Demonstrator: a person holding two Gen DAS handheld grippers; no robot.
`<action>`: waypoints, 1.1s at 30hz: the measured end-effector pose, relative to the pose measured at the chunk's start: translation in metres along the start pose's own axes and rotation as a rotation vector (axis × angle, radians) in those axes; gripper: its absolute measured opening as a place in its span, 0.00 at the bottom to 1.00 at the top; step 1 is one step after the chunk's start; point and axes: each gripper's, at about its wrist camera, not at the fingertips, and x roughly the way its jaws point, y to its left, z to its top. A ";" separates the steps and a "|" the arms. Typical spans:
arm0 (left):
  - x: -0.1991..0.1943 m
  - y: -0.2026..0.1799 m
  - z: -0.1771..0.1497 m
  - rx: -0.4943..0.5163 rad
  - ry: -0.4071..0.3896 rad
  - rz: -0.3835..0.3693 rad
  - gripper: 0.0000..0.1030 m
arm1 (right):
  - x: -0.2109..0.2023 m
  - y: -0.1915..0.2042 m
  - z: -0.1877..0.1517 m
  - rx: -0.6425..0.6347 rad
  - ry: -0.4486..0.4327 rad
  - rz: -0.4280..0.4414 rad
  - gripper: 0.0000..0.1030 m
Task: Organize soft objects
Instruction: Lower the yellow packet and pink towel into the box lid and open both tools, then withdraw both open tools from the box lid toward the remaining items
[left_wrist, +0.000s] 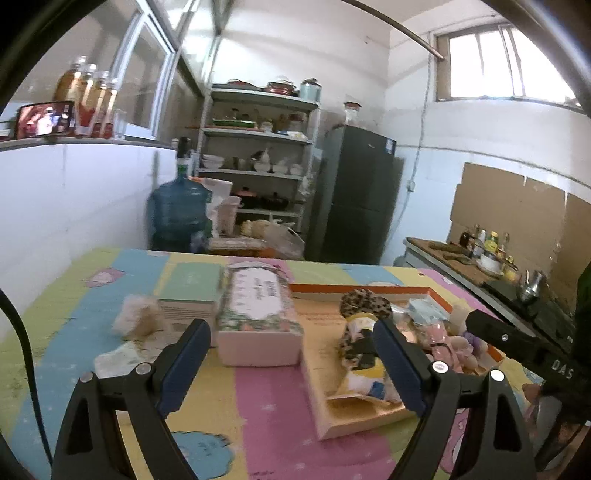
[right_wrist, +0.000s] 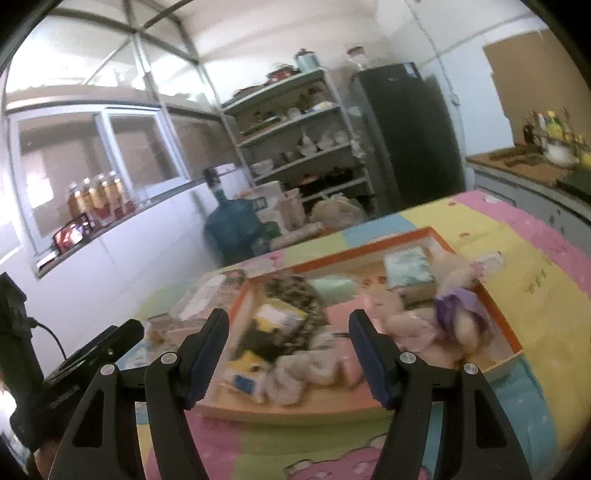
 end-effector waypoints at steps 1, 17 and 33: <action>-0.006 0.006 0.000 -0.005 -0.009 0.010 0.87 | -0.002 0.008 0.000 -0.013 -0.002 0.014 0.67; -0.079 0.122 0.004 -0.062 -0.063 0.197 0.87 | 0.025 0.125 -0.021 -0.167 0.099 0.218 0.67; -0.092 0.220 -0.018 -0.164 -0.042 0.271 0.87 | 0.182 0.239 -0.081 -0.441 0.461 0.332 0.67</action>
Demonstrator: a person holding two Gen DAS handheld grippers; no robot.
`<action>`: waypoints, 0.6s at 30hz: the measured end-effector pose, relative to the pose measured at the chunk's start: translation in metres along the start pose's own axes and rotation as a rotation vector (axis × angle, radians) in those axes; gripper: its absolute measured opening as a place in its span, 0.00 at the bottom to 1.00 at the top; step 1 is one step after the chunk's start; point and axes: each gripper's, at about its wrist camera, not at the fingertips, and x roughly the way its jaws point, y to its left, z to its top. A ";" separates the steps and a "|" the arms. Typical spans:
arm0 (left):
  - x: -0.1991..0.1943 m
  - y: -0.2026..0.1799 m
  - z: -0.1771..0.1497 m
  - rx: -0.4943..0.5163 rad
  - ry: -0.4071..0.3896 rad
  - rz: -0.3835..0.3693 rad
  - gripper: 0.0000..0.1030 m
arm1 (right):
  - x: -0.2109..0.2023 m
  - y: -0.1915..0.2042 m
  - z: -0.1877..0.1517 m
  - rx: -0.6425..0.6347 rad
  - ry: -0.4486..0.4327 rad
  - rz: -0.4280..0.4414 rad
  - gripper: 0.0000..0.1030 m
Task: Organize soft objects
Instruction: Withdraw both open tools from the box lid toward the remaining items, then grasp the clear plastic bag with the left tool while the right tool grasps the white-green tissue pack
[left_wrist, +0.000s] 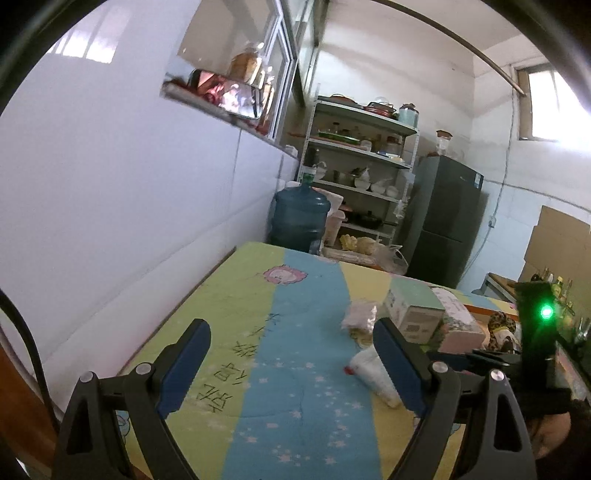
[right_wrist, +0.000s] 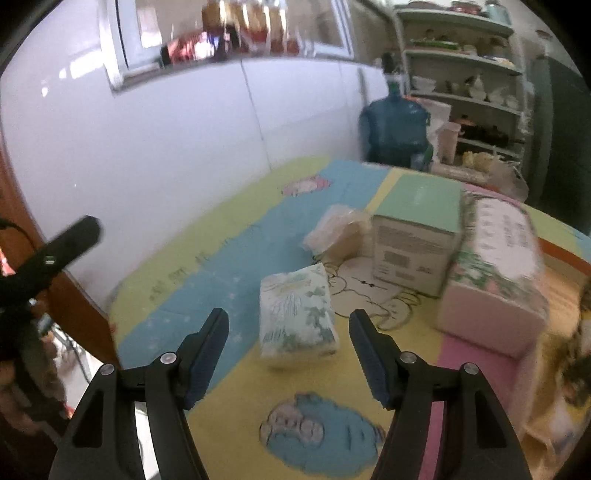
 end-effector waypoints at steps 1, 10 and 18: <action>0.002 0.003 0.000 -0.002 0.003 -0.001 0.87 | 0.006 0.001 0.001 -0.009 0.011 -0.003 0.67; 0.024 0.013 0.002 0.001 0.040 -0.055 0.87 | 0.042 0.008 0.002 -0.051 0.097 -0.037 0.69; 0.081 -0.006 0.025 0.110 0.192 -0.210 0.87 | 0.049 0.017 -0.002 -0.089 0.131 -0.128 0.47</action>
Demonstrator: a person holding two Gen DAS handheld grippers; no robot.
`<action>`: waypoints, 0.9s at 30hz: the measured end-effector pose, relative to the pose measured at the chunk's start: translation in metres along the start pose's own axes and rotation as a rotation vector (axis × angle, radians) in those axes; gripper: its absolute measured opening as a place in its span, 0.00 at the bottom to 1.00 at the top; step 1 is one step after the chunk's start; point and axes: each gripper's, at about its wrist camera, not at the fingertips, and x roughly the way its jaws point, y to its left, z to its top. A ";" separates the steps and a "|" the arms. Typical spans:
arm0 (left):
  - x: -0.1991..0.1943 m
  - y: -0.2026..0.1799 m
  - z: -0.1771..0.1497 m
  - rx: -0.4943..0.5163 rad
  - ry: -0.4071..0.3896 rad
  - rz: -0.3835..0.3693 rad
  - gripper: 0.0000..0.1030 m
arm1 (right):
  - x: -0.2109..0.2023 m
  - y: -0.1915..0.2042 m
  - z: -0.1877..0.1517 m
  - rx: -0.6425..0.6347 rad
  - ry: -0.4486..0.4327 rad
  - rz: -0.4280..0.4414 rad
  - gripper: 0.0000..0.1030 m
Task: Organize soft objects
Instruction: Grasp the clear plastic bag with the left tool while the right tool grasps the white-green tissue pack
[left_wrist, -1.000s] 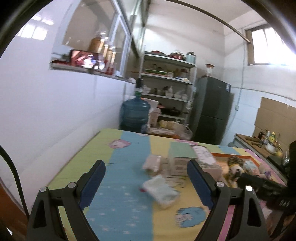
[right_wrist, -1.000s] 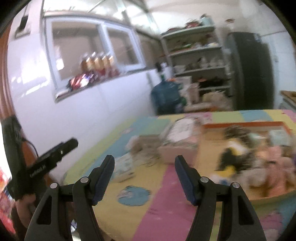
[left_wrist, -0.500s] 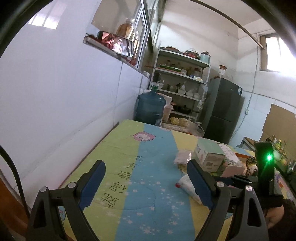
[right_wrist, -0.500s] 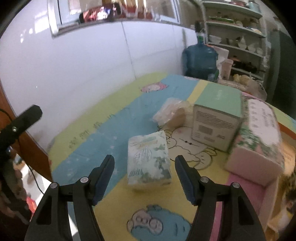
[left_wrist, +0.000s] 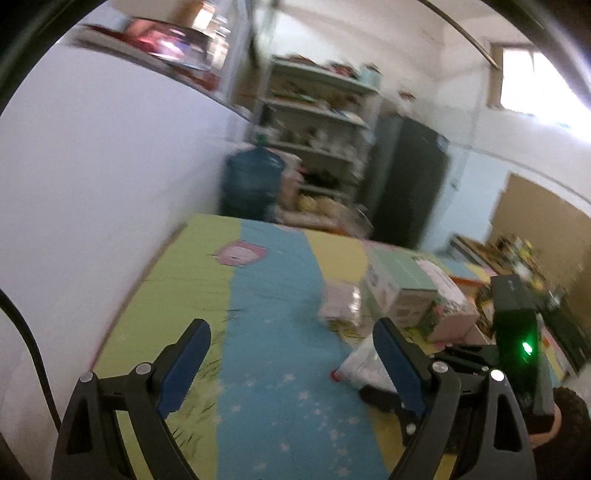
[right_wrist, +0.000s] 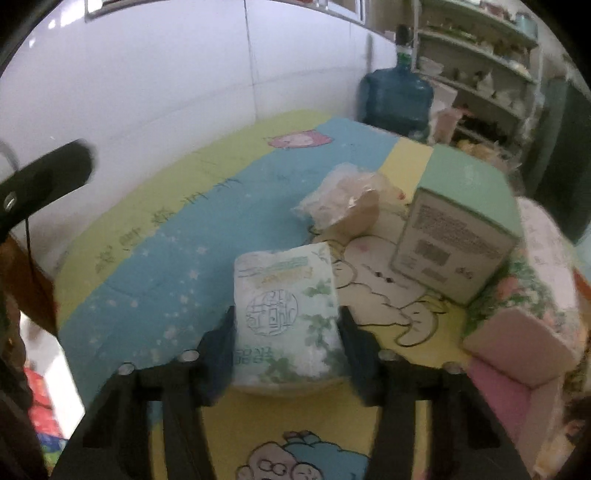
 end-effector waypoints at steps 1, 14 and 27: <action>0.009 -0.004 0.006 0.028 0.022 -0.025 0.87 | -0.004 0.000 -0.004 0.003 -0.006 0.007 0.47; 0.143 -0.043 0.036 0.158 0.252 -0.180 0.87 | -0.095 -0.017 -0.057 0.113 -0.157 0.095 0.47; 0.162 -0.040 0.020 0.126 0.325 -0.191 0.49 | -0.102 -0.036 -0.072 0.184 -0.170 0.123 0.48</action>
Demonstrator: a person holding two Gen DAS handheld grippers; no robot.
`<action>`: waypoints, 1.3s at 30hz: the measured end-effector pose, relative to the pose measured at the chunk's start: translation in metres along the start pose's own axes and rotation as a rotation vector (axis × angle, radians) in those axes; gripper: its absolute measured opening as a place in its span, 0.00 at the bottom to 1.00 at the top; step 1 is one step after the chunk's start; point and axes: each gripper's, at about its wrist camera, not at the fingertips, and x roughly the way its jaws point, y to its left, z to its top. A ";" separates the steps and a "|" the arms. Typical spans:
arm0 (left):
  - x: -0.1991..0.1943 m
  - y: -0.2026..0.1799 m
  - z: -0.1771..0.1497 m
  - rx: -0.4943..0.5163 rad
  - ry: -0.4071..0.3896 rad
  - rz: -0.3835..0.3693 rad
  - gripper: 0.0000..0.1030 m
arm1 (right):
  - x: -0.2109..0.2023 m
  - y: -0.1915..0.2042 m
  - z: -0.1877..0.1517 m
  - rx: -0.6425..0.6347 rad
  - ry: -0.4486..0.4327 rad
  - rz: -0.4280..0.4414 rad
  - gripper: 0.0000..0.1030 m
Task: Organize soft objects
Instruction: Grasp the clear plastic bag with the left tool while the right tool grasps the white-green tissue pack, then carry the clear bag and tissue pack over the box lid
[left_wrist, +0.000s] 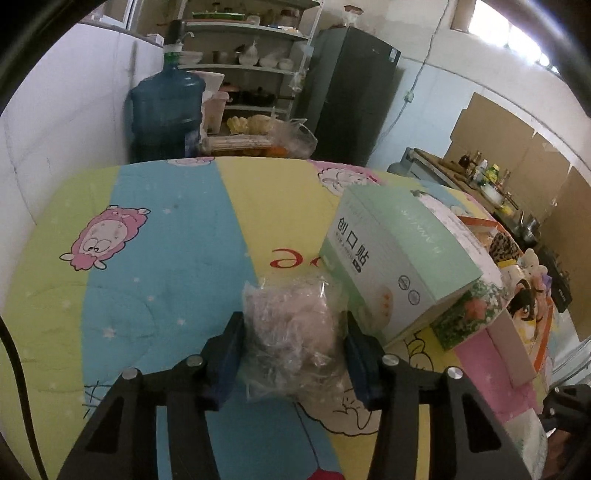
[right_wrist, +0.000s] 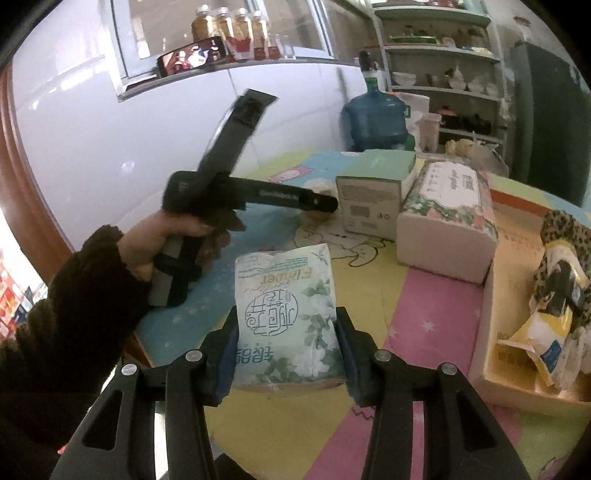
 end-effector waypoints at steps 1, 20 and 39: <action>-0.002 0.000 -0.002 -0.001 -0.003 0.003 0.49 | 0.004 -0.002 0.001 0.003 0.000 0.000 0.48; -0.117 -0.034 -0.058 -0.059 -0.273 0.208 0.49 | -0.014 0.001 0.000 0.013 -0.064 -0.004 0.47; -0.152 -0.126 -0.078 -0.022 -0.383 0.126 0.49 | -0.077 -0.021 -0.005 0.066 -0.181 -0.107 0.47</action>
